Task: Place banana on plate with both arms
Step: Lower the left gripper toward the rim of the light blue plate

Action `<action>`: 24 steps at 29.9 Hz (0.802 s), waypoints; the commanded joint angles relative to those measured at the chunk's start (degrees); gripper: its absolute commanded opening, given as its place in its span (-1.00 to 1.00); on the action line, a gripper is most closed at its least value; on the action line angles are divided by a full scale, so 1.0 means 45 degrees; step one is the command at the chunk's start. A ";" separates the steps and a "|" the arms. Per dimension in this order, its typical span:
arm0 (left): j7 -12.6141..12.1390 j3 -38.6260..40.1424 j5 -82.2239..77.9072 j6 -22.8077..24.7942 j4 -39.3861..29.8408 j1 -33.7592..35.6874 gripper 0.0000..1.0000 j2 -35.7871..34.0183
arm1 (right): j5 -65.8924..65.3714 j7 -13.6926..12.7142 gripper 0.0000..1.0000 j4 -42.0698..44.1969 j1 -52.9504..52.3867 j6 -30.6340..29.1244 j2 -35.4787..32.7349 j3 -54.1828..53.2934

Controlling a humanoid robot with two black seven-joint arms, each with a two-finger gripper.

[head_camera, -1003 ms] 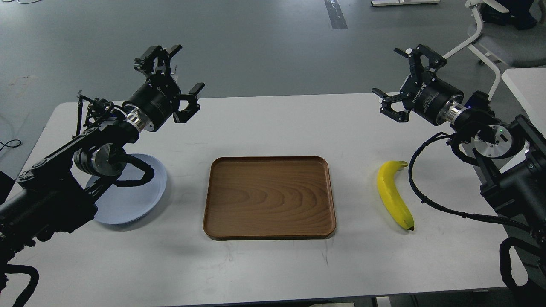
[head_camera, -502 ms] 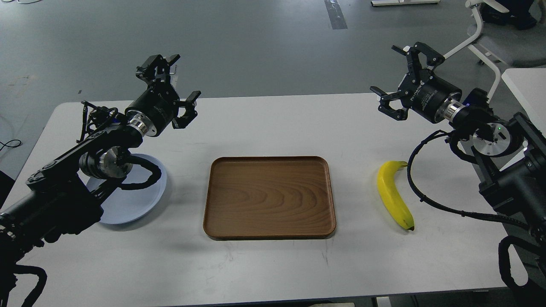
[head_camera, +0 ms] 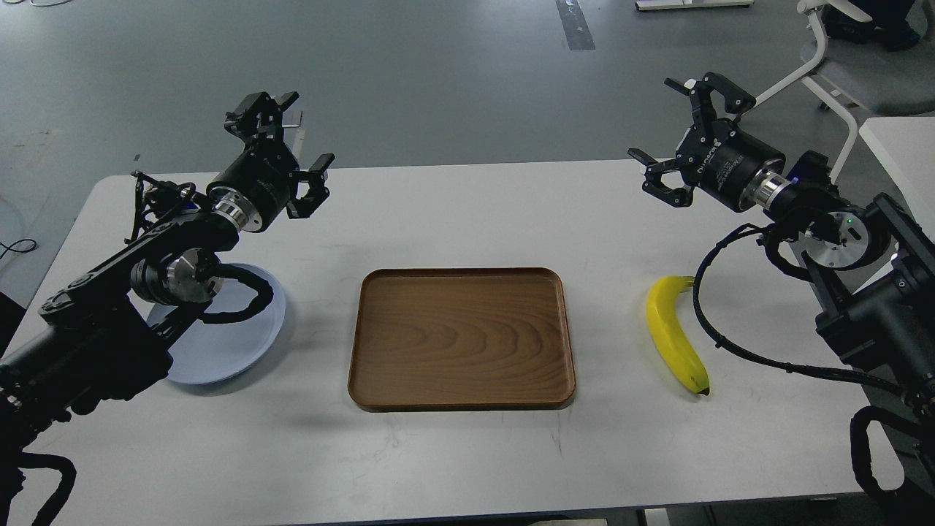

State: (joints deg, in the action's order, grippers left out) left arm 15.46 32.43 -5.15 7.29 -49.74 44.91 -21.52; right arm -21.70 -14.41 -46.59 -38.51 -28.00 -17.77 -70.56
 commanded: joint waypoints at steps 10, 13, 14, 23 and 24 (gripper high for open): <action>0.0021 -0.0058 -0.0086 0.0000 -0.0001 0.0079 0.96 -0.0042 | -0.0001 -0.0021 1.00 -0.0154 0.0002 0.0000 0.0005 0.0191; 0.0100 -0.0078 -0.0145 0.0000 -0.0001 0.0119 0.95 -0.0042 | -0.0001 -0.0021 1.00 -0.0154 0.0002 0.0000 0.0005 0.0308; 0.0139 -0.0078 -0.0454 0.0000 -0.0020 0.0138 0.96 -0.0081 | -0.0001 -0.0021 1.00 -0.0154 0.0002 0.0000 0.0005 0.0328; 0.0178 -0.0058 -0.3583 -0.0897 -0.0040 0.0119 0.95 -0.0003 | -0.0001 -0.0021 1.00 -0.0232 0.0002 0.0000 -0.0015 0.0328; 0.0178 -0.0058 -0.3544 -0.0898 -0.0040 0.0119 0.95 -0.0003 | -0.0001 -0.0021 1.00 -0.0232 0.0002 0.0000 -0.0015 0.0328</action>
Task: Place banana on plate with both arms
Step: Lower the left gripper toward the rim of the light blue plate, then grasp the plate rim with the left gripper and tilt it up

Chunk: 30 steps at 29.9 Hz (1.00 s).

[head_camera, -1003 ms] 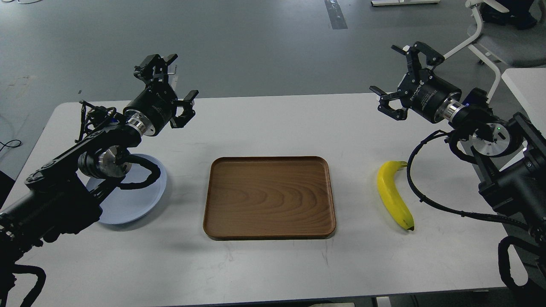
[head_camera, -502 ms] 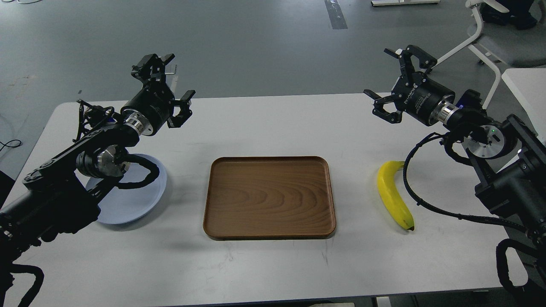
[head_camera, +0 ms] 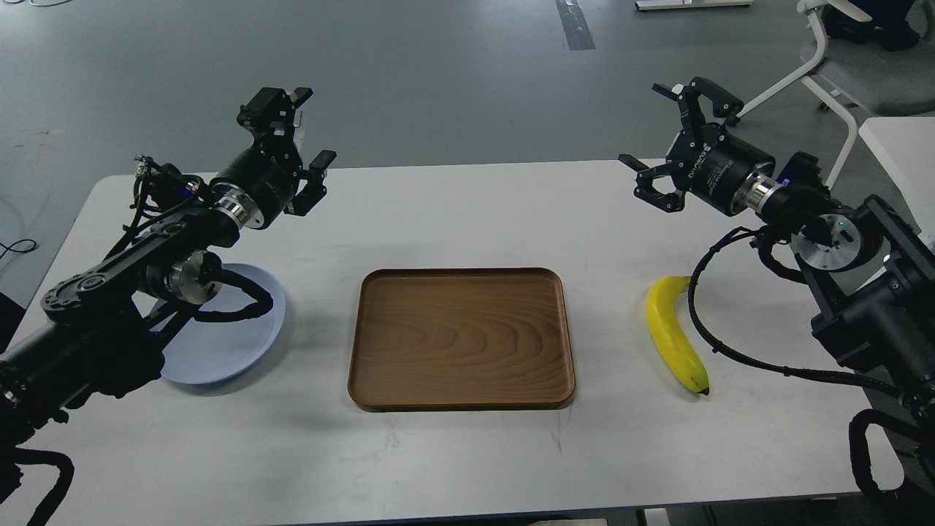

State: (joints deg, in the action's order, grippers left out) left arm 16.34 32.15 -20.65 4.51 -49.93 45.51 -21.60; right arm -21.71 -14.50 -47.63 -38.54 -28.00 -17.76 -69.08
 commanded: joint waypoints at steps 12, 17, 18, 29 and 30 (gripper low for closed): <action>0.0589 -0.0289 -1.0575 -0.3810 -0.2028 0.0024 0.95 -0.1935 | 0.0000 0.0020 1.00 -0.0001 0.0087 0.0000 -0.0018 0.0000; 0.0706 -0.2005 -1.3321 -0.4557 -0.2420 -0.0035 0.95 -0.3653 | 0.0000 0.0020 1.00 -0.0001 0.0126 0.0000 -0.0037 0.0000; 0.0899 -0.2762 -1.3341 -0.4557 -0.2420 0.0003 0.95 -0.4236 | 0.0000 0.0020 1.00 -0.0001 0.0126 0.0000 -0.0037 0.0000; 0.1467 -0.7126 -1.3127 -0.4946 -0.0295 -0.1047 0.92 -0.5825 | 0.0000 0.0020 1.00 -0.0001 0.0322 0.0000 0.0021 0.0019; 0.1506 -0.7126 -1.2952 -0.4967 -0.0079 -0.1283 0.93 -0.5805 | 0.0000 0.0020 1.00 -0.0001 0.0322 0.0000 0.0022 0.0019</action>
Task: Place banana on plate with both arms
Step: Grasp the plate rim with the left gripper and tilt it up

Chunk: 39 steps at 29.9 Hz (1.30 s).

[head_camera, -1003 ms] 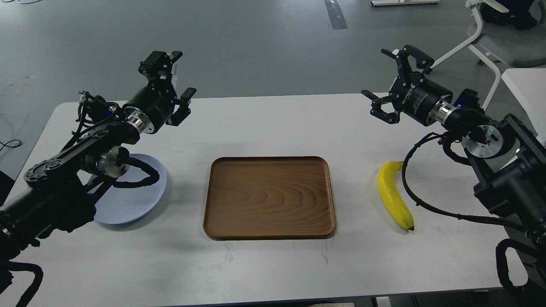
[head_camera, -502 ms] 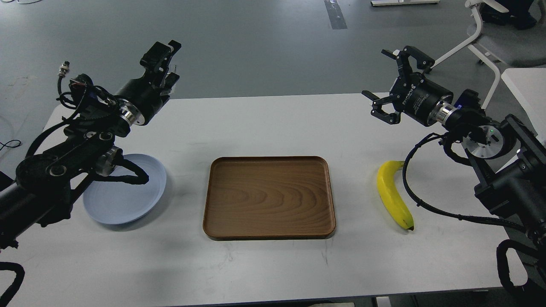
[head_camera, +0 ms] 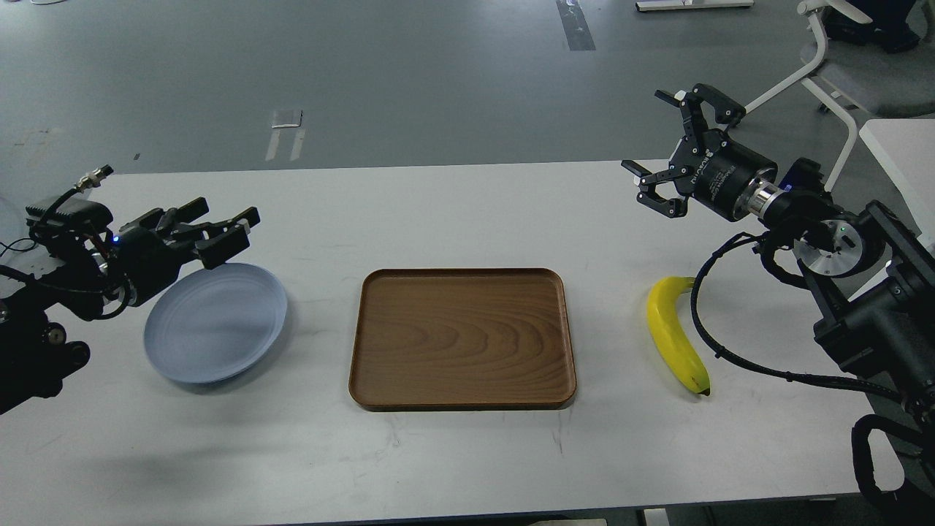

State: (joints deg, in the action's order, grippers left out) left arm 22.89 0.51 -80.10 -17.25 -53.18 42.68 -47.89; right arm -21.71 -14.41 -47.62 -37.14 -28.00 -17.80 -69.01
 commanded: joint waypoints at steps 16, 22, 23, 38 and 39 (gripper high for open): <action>0.0653 -0.0152 0.2507 0.0005 0.1482 -0.2023 0.92 0.0075 | -0.0038 -0.0002 1.00 -0.0550 0.0324 0.0000 -0.0223 0.0063; 0.1136 -0.0171 0.2526 0.0024 0.2326 -0.2082 0.91 0.0212 | -0.0038 -0.0002 1.00 -0.0551 0.0324 0.0000 -0.0322 0.0063; 0.1136 -0.0171 0.2526 0.0024 0.2326 -0.2101 0.90 0.0212 | -0.0038 -0.0002 1.00 -0.0551 0.0324 0.0000 -0.0303 0.0063; 0.1136 -0.0230 0.2526 0.0044 0.2345 -0.2394 -0.43 0.0662 | -0.0429 -0.0002 1.00 -0.0551 0.0403 0.0000 -0.0263 0.0063; 0.1136 -0.0230 0.2565 0.0025 0.2365 -0.2414 -0.58 0.0700 | -0.0429 -0.0002 1.00 -0.0551 0.0403 0.0000 -0.0264 0.0063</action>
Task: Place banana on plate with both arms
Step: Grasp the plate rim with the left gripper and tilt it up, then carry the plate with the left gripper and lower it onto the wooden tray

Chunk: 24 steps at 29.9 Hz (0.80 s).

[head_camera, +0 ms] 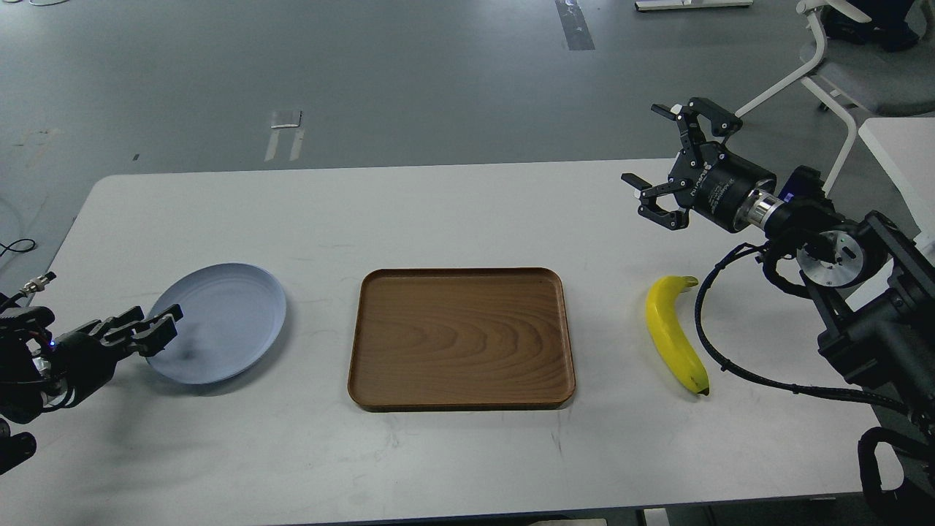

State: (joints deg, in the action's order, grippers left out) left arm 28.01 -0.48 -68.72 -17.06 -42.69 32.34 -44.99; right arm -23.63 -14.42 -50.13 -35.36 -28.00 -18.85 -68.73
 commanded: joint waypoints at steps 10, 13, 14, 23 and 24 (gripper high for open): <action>-0.0002 0.0126 0.0272 -0.0076 0.0601 0.0019 -1.00 0.0331 | -0.0002 0.0001 1.00 0.0007 0.0027 0.0000 0.0009 -0.0001; -0.0002 0.0185 0.0272 -0.0057 0.0504 0.0097 -1.00 0.0331 | -0.0002 0.0020 1.00 0.0007 0.0027 0.0000 0.0009 -0.0020; -0.0002 0.0185 0.0272 -0.0057 0.0445 0.0156 -1.00 0.0331 | -0.0002 0.0040 1.00 0.0027 0.0027 0.0000 0.0009 -0.0020; -0.0002 0.0205 0.0252 -0.0018 -0.0802 0.1422 -1.00 0.0272 | 0.0017 0.0060 1.00 0.0027 0.0007 0.0000 -0.0069 -0.0293; -0.0002 0.0205 0.0272 0.0002 -0.0960 0.1619 -1.00 0.0272 | 0.0018 0.0060 1.00 0.0027 0.0007 0.0000 -0.0069 -0.0294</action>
State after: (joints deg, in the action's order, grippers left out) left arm 28.00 0.35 -67.65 -17.18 -44.08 36.28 -43.54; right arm -23.64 -14.16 -50.01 -35.35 -28.00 -19.12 -69.60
